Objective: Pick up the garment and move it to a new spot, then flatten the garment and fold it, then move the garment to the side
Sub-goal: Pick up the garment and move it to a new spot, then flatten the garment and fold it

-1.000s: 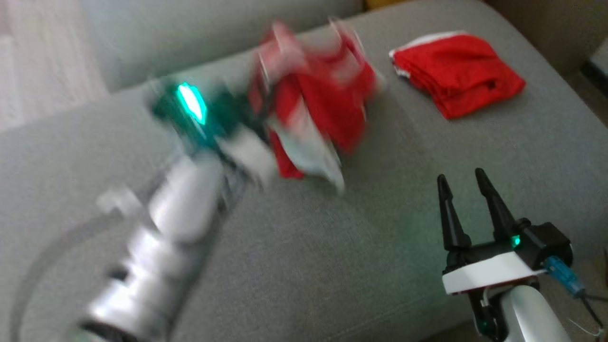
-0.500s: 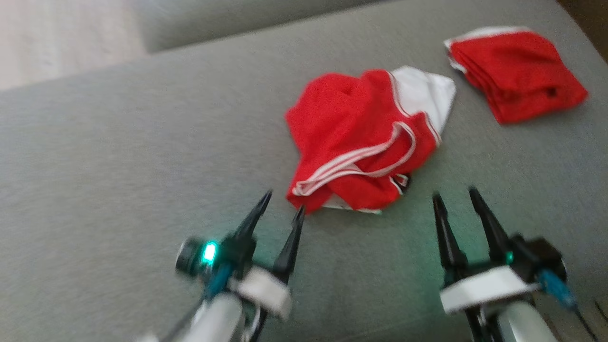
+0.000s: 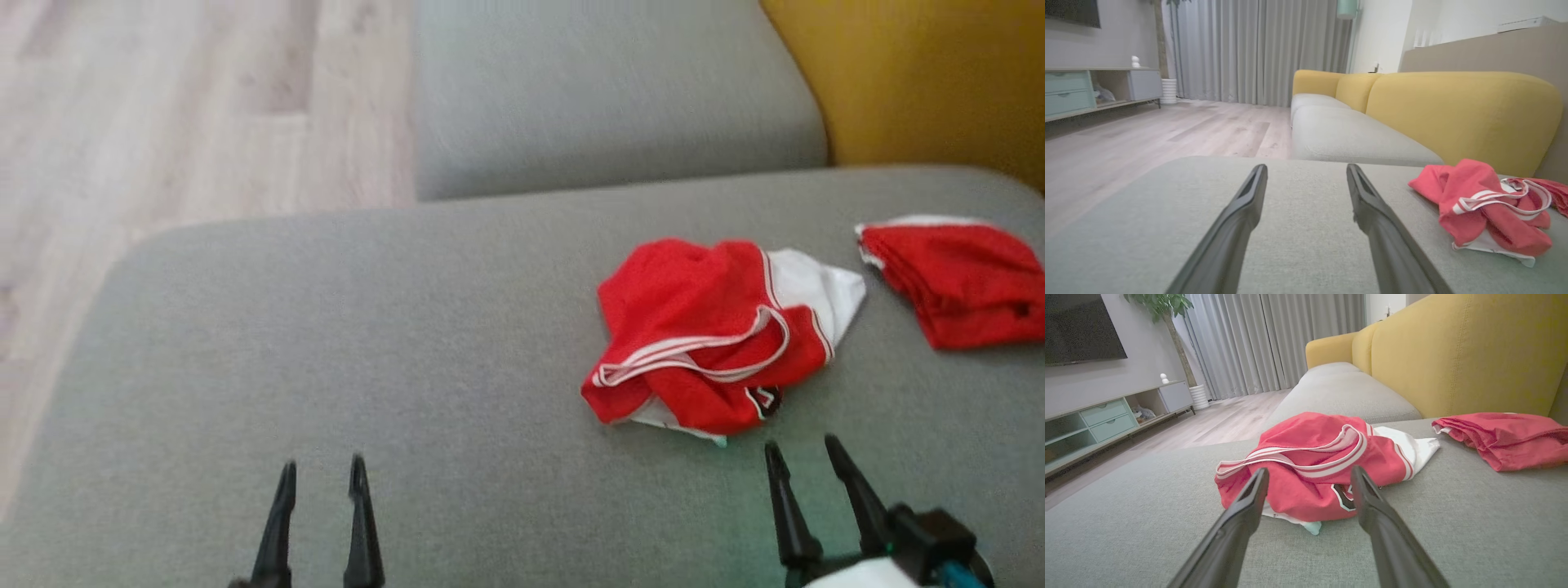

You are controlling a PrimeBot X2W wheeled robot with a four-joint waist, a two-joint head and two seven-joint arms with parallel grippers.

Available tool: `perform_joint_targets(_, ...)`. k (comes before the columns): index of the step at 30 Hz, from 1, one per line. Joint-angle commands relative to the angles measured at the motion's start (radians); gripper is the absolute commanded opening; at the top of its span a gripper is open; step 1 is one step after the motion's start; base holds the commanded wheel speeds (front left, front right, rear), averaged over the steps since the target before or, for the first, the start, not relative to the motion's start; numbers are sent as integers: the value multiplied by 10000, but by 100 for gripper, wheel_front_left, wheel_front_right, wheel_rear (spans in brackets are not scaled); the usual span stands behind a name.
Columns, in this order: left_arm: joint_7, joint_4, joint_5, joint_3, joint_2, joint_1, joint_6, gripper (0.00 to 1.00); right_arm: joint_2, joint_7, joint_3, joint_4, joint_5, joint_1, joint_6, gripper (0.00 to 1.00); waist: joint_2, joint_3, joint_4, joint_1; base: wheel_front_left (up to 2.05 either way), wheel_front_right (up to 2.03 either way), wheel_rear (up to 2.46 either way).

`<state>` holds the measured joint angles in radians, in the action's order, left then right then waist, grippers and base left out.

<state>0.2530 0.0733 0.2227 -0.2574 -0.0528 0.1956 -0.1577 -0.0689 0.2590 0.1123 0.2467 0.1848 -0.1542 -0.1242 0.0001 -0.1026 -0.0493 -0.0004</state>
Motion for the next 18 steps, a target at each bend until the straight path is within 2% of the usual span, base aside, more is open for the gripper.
perform_joint_targets(1, 87, -422, -190, 402, 25, -128, 35, 100, -79, 28, 214, -333, -8, 137, -65, 100, -1, -426, 382, 4, 0, 0, 0)
perform_joint_targets(9, 87, -434, -588, 670, 25, 330, 370, 100, -13, 28, 6, -580, -132, -186, -65, 100, -1, -564, 571, 4, 0, 0, 0)
perform_joint_targets(18, 87, -236, -647, 700, 26, 313, 480, 100, 54, 28, 38, -643, -234, -281, -65, 100, -1, -508, 531, 4, 0, 0, 0)
